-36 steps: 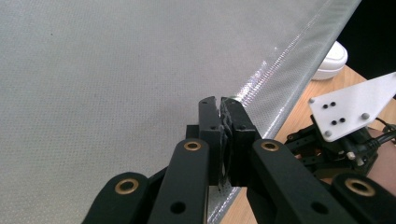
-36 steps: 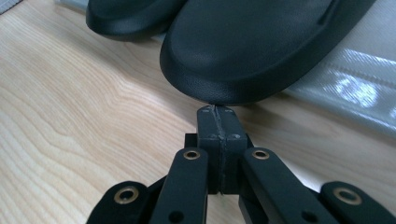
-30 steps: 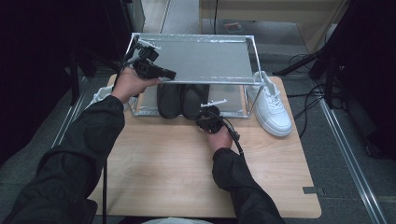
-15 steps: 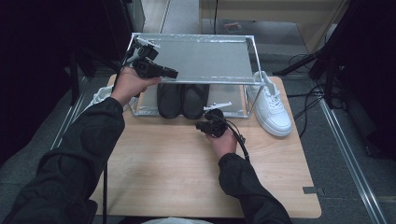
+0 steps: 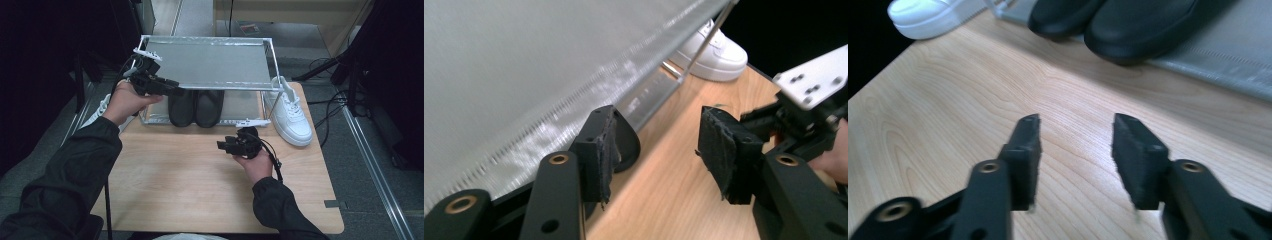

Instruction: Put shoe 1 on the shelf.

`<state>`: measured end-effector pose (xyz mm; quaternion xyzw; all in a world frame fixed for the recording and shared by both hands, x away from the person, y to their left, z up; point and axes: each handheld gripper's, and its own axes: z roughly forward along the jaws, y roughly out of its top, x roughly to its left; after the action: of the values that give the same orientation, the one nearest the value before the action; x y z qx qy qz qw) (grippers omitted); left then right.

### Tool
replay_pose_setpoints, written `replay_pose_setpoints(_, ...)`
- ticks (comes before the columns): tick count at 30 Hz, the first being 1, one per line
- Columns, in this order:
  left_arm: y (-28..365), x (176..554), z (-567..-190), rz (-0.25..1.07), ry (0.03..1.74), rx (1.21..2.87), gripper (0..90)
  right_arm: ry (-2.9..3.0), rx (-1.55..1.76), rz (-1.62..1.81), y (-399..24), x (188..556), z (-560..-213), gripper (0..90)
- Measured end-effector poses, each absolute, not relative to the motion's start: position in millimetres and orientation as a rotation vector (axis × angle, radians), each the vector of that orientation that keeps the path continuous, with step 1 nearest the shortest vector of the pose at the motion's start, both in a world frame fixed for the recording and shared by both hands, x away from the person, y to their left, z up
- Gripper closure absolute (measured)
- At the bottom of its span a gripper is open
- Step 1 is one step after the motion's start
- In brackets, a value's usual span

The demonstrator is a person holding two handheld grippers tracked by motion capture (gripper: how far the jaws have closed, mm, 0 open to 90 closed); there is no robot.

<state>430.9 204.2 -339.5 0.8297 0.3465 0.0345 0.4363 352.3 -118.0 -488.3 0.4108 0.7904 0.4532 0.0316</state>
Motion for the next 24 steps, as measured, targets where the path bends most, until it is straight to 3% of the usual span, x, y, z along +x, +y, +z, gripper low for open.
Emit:
replay_pose_setpoints(5, 203, 418, -355, 0.11, 0.864, 2.094, 43.8, 2.396, 1.236, 1.423, -129, 339, -489, 42.2)
replay_pose_setpoints(24, 213, 363, -419, 0.064, 0.881, 2.064, 40.4, 2.437, 1.16, 1.445, -148, 302, -481, 40.3)
